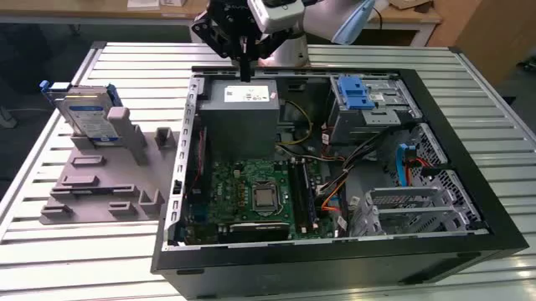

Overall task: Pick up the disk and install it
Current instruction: 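Reach for the disk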

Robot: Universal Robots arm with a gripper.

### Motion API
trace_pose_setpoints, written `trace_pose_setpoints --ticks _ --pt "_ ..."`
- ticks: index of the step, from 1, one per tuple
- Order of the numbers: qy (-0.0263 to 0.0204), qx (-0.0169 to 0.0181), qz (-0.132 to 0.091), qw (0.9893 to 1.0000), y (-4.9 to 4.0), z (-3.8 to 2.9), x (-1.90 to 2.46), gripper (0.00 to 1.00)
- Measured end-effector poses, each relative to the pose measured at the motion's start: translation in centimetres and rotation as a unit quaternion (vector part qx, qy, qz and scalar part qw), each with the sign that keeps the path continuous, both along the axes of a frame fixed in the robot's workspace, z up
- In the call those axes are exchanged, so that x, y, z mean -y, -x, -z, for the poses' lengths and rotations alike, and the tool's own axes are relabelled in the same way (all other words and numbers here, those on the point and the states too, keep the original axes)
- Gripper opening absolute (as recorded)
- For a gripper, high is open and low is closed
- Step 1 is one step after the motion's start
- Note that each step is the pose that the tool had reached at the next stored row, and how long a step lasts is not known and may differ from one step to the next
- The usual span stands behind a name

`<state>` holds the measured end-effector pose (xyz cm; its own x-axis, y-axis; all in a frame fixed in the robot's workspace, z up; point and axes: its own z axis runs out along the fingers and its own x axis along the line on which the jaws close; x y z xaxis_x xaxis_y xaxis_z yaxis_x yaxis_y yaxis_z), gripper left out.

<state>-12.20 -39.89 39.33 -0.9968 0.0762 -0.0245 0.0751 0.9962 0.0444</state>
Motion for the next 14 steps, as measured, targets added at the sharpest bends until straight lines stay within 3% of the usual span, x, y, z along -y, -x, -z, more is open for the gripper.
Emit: trace_pose_setpoints --ticks 14 --pt "0.0000 0.0000 0.000 1.0000 0.08 0.00 0.00 0.11"
